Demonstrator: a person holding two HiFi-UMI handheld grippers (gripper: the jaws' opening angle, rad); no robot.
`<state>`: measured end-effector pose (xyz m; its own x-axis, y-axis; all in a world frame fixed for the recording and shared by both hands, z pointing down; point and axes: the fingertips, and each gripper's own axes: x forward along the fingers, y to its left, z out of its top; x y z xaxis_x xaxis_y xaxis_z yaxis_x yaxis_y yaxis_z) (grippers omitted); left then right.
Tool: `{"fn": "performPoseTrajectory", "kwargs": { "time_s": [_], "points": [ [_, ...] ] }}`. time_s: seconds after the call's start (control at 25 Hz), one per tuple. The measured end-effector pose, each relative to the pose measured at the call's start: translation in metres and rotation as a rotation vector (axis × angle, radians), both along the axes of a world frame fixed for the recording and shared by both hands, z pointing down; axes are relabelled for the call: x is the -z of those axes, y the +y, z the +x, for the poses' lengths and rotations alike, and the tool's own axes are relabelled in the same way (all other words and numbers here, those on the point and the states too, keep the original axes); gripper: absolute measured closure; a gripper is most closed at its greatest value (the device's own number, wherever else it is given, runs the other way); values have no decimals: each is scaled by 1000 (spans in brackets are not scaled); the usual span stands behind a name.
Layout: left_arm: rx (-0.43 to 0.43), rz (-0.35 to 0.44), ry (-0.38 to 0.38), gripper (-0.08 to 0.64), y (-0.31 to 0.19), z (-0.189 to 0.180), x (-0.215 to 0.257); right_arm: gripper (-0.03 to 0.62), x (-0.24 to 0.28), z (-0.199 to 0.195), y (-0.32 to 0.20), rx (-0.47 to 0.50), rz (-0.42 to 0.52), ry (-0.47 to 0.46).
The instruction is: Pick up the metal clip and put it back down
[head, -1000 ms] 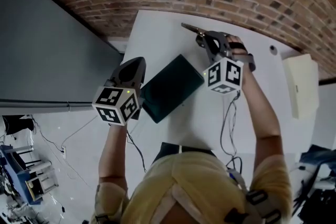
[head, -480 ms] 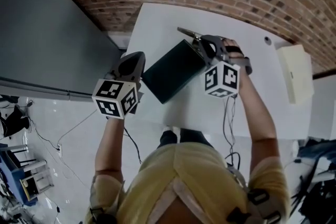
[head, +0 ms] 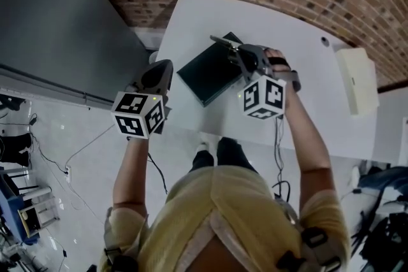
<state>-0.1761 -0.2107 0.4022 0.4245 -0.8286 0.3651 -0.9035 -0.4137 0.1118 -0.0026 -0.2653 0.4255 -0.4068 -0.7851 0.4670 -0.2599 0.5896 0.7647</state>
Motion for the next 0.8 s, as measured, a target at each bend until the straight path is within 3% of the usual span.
{"fn": "performPoseTrajectory", "kwargs": {
  "time_s": [0.8],
  "points": [
    [46,-45,31,558,61,-35,-32,583,-32,-58,74,56,-68,-5]
  ]
}}
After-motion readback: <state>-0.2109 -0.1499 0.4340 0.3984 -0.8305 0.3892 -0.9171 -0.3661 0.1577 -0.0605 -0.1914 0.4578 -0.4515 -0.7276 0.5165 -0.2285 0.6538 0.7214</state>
